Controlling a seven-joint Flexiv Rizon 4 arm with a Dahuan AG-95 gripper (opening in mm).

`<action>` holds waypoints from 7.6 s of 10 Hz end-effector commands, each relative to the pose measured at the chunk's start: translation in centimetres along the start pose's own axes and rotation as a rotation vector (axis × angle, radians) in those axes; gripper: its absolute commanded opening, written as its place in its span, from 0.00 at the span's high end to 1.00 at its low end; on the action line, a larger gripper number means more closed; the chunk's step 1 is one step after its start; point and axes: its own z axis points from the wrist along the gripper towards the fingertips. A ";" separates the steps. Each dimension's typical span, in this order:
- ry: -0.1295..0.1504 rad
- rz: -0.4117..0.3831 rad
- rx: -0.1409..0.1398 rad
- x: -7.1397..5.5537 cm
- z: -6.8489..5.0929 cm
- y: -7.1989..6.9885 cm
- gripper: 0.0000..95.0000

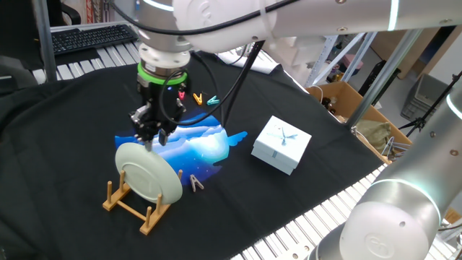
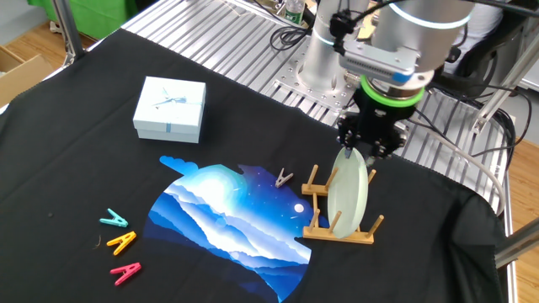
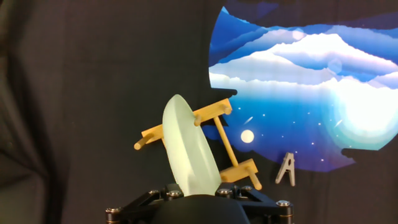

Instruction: Take the dish off the dish rack

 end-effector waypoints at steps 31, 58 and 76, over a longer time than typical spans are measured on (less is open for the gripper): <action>0.004 0.034 -0.111 -1.7 5.4 1.6 1.00; 0.117 0.196 -0.367 -1.8 1.0 0.7 1.00; 0.065 0.143 -0.146 -4.5 -8.0 -3.6 1.00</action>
